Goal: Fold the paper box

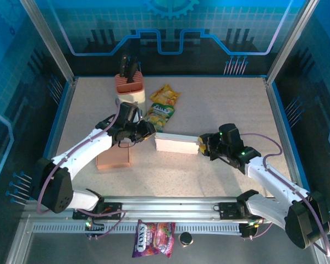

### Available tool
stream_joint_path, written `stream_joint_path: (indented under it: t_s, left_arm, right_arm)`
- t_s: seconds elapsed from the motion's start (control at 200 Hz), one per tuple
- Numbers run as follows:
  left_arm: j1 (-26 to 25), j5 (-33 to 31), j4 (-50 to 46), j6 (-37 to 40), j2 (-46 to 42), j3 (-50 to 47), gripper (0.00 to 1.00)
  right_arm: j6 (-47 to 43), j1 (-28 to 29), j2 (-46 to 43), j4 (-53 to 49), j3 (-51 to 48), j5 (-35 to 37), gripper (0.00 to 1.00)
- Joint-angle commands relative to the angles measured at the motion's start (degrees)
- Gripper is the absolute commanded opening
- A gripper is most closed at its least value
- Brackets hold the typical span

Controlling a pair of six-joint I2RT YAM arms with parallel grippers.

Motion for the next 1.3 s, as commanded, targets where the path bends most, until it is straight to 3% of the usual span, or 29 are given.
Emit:
stream_joint_path:
  t_s: [0.0, 0.705, 1.296]
  left_arm:
    - [0.3, 2.0, -0.4, -0.5, 0.5, -1.1, 0.28]
    - [-0.4, 2.3, -2.1, 1.7, 1.0, -0.9, 0.27]
    - [-3.7, -4.7, -11.2, 10.8, 3.6, 3.4, 0.27]
  right_arm:
    - [-0.9, -0.8, 0.4, -3.6, -1.5, -0.2, 0.35]
    - [-0.8, -0.8, 0.8, -3.4, -1.8, -0.3, 0.34]
    - [-2.6, -0.9, 1.1, -6.3, -1.3, -0.7, 0.31]
